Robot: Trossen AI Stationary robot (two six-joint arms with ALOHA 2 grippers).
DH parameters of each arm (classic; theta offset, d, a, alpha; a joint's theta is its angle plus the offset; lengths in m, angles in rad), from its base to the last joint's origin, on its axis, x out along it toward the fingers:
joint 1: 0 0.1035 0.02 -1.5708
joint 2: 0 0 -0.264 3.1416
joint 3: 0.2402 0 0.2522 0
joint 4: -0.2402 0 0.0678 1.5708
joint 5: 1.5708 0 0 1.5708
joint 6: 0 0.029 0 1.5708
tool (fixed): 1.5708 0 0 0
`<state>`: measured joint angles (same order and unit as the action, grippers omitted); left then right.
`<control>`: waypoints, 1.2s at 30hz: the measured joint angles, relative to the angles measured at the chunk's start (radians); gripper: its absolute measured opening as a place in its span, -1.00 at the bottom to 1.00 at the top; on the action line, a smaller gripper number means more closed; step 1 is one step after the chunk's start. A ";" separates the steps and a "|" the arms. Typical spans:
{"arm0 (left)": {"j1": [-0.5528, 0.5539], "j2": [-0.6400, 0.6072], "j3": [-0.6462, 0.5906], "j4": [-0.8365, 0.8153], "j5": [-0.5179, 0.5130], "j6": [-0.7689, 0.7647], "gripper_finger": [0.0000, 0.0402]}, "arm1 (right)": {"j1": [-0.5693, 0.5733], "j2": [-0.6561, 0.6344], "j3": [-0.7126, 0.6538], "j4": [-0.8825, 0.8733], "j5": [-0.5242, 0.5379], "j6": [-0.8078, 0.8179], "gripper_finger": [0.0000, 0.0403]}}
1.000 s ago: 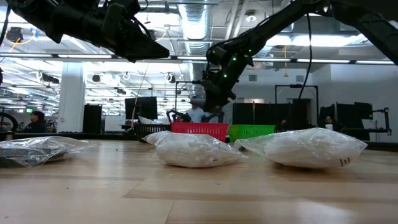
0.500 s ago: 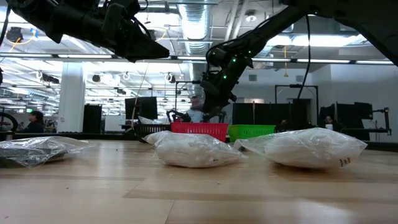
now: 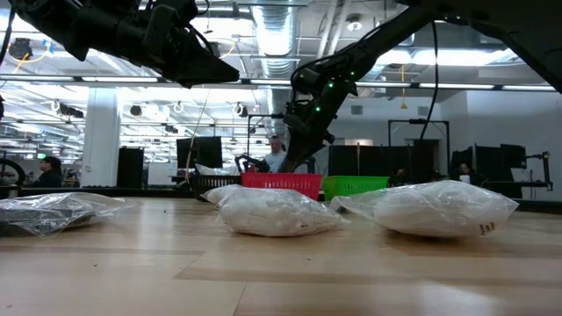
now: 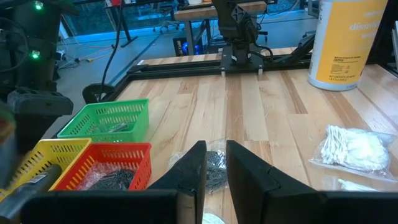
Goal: Pick & Place Travel size toiletries
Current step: Put the black deodorant into the yellow bin, then put the cotton pack into the black bin
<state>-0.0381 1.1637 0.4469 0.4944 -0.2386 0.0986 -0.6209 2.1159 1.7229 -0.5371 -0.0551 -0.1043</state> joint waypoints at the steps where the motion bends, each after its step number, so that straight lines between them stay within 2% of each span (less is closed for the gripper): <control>1: 0.000 0.000 0.000 0.000 0.000 0.000 -0.73 | 0.001 0.000 0.000 0.000 0.000 0.000 0.26; 5: 0.000 0.000 0.000 0.000 0.000 0.000 -0.73 | 0.001 0.000 0.000 0.000 0.000 0.000 0.32; 26: 0.000 0.000 0.000 0.000 0.000 0.000 -0.73 | 0.006 0.000 0.000 -0.004 0.000 0.000 0.31; 36: 0.000 0.000 0.000 0.000 0.000 0.000 -0.73 | 0.046 0.000 0.000 -0.055 0.000 -0.001 0.31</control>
<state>-0.0380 1.1637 0.4469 0.4945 -0.2385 0.0985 -0.5745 2.1159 1.7229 -0.5926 -0.0551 -0.1054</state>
